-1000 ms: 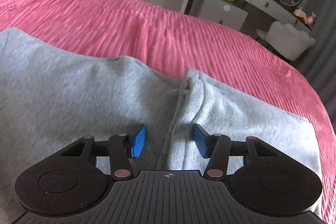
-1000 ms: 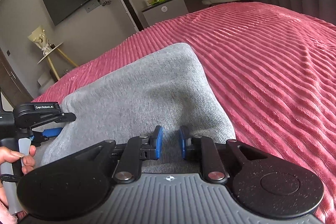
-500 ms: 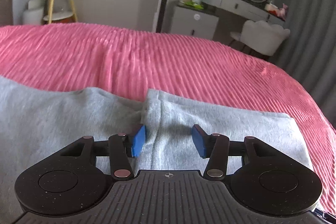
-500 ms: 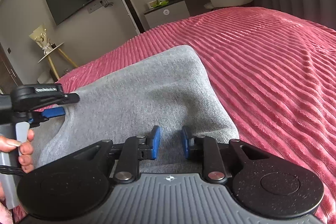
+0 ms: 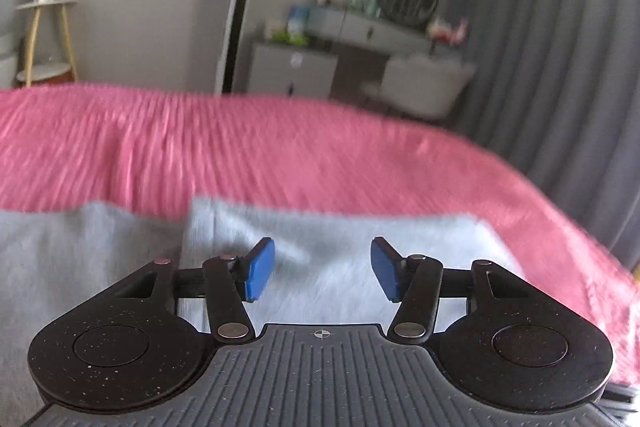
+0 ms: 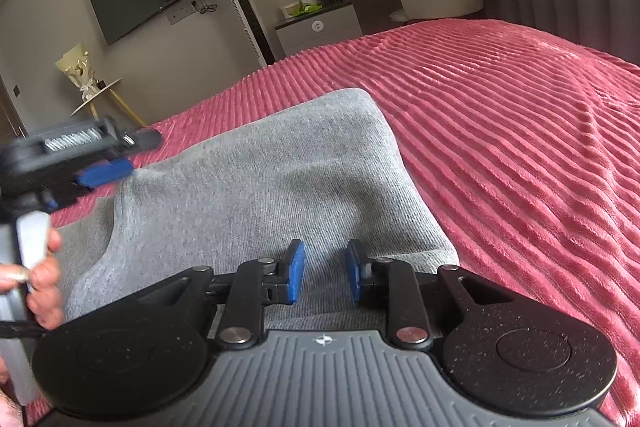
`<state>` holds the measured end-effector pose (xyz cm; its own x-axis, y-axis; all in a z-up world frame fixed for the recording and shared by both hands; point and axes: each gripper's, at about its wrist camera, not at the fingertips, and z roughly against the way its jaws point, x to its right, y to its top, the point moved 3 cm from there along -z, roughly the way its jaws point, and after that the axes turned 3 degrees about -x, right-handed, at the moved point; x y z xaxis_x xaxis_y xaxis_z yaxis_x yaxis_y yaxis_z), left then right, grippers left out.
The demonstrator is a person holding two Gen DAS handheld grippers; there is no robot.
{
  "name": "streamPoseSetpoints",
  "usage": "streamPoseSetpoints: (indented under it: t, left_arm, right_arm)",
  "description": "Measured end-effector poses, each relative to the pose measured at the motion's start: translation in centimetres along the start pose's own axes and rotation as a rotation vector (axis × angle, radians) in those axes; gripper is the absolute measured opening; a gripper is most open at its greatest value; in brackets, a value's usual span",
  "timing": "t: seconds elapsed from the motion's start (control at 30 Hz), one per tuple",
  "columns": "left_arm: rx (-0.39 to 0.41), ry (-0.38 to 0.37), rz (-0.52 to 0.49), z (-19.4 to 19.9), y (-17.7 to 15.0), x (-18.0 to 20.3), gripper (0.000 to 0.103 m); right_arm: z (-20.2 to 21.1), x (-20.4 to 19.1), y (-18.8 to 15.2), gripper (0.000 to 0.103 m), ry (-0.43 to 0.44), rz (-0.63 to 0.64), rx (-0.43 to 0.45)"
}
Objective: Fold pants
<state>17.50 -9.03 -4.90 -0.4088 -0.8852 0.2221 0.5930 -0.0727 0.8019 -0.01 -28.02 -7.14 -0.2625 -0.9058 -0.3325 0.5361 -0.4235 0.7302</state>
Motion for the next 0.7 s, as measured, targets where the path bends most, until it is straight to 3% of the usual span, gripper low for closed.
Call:
streamPoseSetpoints:
  t: [0.1, 0.17, 0.23, 0.33, 0.5, 0.53, 0.57, 0.6, 0.63, 0.7]
  left_arm:
    - [-0.066, 0.044, 0.061, -1.3, -0.5, -1.6, 0.052]
    - [-0.075, 0.08, 0.082, -1.7, -0.5, -2.5, 0.037]
    - [-0.067, 0.086, 0.104, -1.5, -0.6, -3.0, 0.032]
    - [-0.054, 0.128, 0.068, -1.2, -1.0, -2.9, 0.022]
    - [-0.053, 0.175, 0.051, 0.6, -1.7, -3.4, 0.016]
    - [-0.048, 0.229, 0.06, 1.1, -1.8, -3.8, 0.025]
    - [-0.044, 0.337, 0.074, 2.0, -1.9, -4.5, 0.063]
    - [-0.036, 0.424, 0.099, 2.7, -1.8, -5.2, 0.077]
    - [-0.009, 0.488, 0.147, 4.0, -1.7, -6.3, 0.079]
    - [0.029, 0.433, 0.269, 6.6, -1.3, -8.1, 0.078]
  right_arm:
    - [0.0, 0.0, 0.0, 0.024, 0.002, -0.002, 0.0]
    - [0.0, 0.1, 0.0, 0.024, 0.003, -0.003, 0.0]
    - [0.0, 0.1, -0.1, 0.024, 0.004, -0.002, 0.0]
    - [0.1, 0.1, 0.0, 0.024, 0.003, 0.002, 0.0]
    - [0.1, 0.3, 0.0, 0.024, 0.012, -0.006, -0.001]
    - [0.2, 0.3, 0.0, 0.024, 0.014, -0.008, -0.001]
    - [0.2, 0.4, 0.1, 0.024, 0.015, -0.01, -0.002]
    - [0.2, 0.4, 0.1, 0.024, 0.016, -0.011, -0.002]
    - [0.1, 0.5, 0.1, 0.024, 0.018, -0.012, -0.003]
    - [0.2, 0.7, 0.2, 0.024, 0.026, -0.023, -0.005]
